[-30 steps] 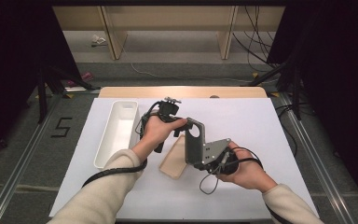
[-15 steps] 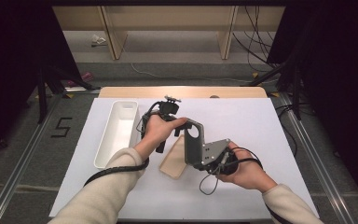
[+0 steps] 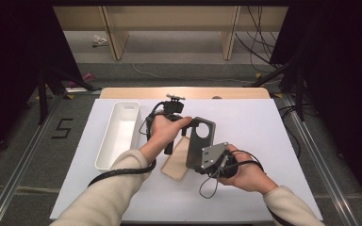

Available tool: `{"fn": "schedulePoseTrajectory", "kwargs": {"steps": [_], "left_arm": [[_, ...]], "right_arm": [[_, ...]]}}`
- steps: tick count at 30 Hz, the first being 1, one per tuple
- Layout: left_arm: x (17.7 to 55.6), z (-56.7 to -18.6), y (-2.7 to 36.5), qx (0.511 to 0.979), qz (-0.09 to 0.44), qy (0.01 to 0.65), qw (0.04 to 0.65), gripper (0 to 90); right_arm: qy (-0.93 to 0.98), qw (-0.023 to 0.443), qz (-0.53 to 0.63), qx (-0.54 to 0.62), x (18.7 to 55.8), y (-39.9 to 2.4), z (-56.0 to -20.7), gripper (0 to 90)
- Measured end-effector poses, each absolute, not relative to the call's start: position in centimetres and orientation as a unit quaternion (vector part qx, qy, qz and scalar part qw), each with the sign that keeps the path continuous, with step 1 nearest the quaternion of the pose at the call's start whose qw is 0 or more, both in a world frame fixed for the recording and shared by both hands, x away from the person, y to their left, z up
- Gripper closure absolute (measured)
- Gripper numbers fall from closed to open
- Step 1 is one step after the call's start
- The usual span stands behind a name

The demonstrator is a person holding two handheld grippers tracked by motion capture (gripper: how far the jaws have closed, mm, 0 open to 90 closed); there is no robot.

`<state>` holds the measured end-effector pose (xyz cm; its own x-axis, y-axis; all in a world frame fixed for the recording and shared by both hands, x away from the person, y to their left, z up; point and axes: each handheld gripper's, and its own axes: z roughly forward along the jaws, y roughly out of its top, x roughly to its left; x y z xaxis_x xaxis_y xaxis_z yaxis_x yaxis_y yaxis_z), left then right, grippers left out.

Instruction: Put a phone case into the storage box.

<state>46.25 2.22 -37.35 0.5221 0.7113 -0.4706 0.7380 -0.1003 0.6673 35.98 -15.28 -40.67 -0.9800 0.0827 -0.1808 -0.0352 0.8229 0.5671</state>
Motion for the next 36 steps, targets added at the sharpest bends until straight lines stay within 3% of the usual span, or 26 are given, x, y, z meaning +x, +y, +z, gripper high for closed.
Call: {"fn": "schedulePoseTrajectory", "kwargs": {"steps": [4,6,14,24,36], "left_arm": [[45.7,-36.7,1.8,0.742,-0.008,0.473,0.475,81.3],[45.4,-36.4,1.6,0.751,0.023,0.456,0.476,81.5],[45.1,-35.8,2.6,0.755,0.104,0.405,0.506,81.5],[44.5,-35.7,4.8,0.745,0.141,0.368,0.538,81.4],[43.9,-35.2,6.8,0.739,0.154,0.346,0.557,81.5]], "right_arm": [[0.949,0.098,0.298,0.016,36.1,-15.3,-40.9,88.3],[0.948,0.097,0.301,0.025,36.3,-15.5,-40.9,84.5],[0.930,0.129,0.326,0.108,37.1,-16.6,-40.9,46.8],[0.890,0.142,0.377,0.214,38.1,-18.9,-40.4,21.9],[0.866,0.139,0.399,0.269,38.7,-20.7,-40.8,17.8]]}}
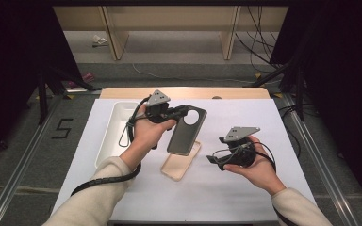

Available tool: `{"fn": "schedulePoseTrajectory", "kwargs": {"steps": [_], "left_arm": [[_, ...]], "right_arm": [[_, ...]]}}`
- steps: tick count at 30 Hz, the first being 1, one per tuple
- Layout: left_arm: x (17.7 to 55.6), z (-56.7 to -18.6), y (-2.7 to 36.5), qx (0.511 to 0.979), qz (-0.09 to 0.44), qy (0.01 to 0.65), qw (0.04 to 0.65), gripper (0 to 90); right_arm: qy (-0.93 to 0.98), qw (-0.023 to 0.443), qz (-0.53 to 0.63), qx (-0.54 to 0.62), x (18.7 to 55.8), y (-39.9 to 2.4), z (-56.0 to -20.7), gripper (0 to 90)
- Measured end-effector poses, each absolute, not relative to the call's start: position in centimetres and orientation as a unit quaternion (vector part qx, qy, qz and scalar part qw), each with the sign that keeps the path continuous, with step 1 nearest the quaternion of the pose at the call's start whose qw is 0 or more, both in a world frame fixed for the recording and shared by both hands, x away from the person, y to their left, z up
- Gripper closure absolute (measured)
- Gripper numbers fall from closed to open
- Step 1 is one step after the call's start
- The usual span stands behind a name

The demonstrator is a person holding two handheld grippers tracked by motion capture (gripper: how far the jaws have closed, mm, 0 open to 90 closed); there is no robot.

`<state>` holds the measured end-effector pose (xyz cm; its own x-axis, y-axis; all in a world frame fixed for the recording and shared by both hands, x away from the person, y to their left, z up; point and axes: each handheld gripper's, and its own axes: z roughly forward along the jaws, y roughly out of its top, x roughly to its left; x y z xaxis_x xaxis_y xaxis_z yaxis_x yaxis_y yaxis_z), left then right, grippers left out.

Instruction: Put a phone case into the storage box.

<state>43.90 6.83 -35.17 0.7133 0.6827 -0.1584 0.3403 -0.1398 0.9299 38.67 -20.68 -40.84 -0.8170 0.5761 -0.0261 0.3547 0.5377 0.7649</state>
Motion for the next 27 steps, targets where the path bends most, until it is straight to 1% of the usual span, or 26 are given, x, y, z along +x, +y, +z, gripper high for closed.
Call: {"fn": "schedulePoseTrajectory", "kwargs": {"steps": [11,27], "left_arm": [[43.6,-34.9,8.5,0.736,0.159,0.333,0.567,81.5],[43.3,-34.1,10.5,0.731,0.164,0.322,0.579,81.5]], "right_arm": [[0.847,0.140,0.413,0.304,39.0,-22.1,-41.0,16.7],[0.835,0.141,0.423,0.323,39.0,-22.9,-41.3,16.7]]}}
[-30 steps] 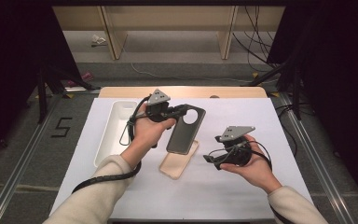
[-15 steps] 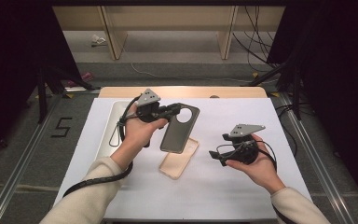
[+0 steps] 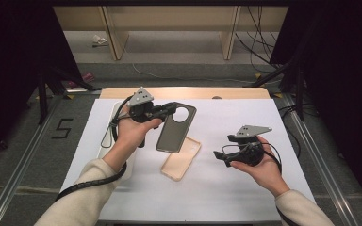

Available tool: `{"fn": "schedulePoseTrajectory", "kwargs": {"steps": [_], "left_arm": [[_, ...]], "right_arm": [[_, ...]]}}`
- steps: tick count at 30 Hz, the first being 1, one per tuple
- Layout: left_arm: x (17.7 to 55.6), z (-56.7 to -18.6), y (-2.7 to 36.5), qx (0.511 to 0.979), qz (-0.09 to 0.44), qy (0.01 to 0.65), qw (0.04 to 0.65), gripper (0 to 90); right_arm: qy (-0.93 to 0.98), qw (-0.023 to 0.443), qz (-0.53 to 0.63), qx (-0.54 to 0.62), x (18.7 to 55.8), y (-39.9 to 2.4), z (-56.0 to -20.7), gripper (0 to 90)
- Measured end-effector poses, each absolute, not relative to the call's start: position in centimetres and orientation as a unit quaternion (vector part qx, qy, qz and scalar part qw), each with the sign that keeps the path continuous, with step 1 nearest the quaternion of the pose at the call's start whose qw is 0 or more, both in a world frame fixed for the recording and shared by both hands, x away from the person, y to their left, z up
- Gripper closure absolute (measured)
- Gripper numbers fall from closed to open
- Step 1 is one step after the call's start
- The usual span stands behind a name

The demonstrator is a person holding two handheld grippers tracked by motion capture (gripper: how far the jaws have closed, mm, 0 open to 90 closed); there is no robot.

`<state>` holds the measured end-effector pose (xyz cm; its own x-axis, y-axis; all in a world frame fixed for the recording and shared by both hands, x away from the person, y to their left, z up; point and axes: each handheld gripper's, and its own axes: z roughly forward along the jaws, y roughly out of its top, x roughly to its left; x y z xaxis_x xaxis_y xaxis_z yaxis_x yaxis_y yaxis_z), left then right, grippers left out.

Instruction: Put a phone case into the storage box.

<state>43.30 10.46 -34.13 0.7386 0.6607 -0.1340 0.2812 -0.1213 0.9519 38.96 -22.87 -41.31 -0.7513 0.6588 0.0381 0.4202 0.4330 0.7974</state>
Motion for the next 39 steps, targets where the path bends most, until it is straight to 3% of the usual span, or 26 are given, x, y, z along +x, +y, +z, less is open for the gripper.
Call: {"fn": "schedulePoseTrajectory", "kwargs": {"steps": [39], "left_arm": [[43.9,-31.8,15.6,0.708,0.191,0.334,0.593,81.5]], "right_arm": [[0.821,0.137,0.435,0.342,39.1,-23.5,-41.5,16.7]]}}
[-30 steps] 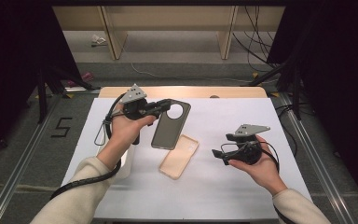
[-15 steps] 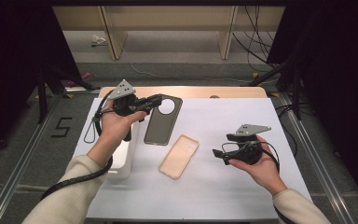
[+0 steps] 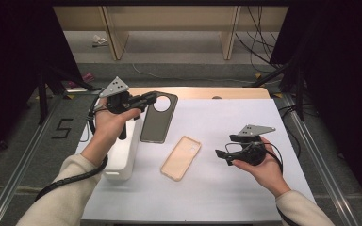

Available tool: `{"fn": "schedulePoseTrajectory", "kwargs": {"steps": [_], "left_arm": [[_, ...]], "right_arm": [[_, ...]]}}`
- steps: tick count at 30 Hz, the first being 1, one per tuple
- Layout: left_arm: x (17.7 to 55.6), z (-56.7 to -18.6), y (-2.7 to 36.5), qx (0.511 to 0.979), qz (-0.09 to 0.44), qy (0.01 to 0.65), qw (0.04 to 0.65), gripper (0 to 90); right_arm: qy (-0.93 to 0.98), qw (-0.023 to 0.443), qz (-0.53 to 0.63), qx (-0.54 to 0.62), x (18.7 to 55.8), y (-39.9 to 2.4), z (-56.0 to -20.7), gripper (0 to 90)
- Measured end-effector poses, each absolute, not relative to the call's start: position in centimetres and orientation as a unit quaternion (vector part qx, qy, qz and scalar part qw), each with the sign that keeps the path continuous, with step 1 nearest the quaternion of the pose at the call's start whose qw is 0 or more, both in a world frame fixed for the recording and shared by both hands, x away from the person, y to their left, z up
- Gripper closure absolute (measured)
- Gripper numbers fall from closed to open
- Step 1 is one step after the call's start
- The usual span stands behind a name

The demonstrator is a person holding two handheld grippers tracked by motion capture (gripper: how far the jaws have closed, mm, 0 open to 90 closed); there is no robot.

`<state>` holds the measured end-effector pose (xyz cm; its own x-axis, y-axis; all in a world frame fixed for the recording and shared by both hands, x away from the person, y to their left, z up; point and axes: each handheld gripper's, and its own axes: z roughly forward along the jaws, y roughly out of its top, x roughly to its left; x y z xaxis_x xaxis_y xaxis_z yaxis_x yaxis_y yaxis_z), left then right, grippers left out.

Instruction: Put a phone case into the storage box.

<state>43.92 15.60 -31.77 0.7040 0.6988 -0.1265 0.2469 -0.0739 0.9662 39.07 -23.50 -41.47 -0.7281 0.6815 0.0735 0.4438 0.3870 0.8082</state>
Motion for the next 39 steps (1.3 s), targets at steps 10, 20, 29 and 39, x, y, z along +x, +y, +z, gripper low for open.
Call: {"fn": "schedulePoseTrajectory", "kwargs": {"steps": [10,20,29,39], "left_arm": [[44.1,-31.3,16.7,0.698,0.195,0.343,0.598,81.6],[44.5,-31.3,18.1,0.695,0.201,0.348,0.595,81.5],[44.7,-31.1,19.1,0.693,0.207,0.351,0.595,81.5],[44.9,-30.8,19.8,0.692,0.211,0.353,0.594,81.5]], "right_arm": [[0.821,0.137,0.436,0.344,39.1,-23.5,-41.5,16.7],[0.821,0.136,0.436,0.344,39.1,-23.5,-41.5,16.7],[0.820,0.136,0.436,0.345,39.1,-23.6,-41.6,16.7],[0.819,0.138,0.437,0.346,39.2,-23.6,-41.6,16.7]]}}
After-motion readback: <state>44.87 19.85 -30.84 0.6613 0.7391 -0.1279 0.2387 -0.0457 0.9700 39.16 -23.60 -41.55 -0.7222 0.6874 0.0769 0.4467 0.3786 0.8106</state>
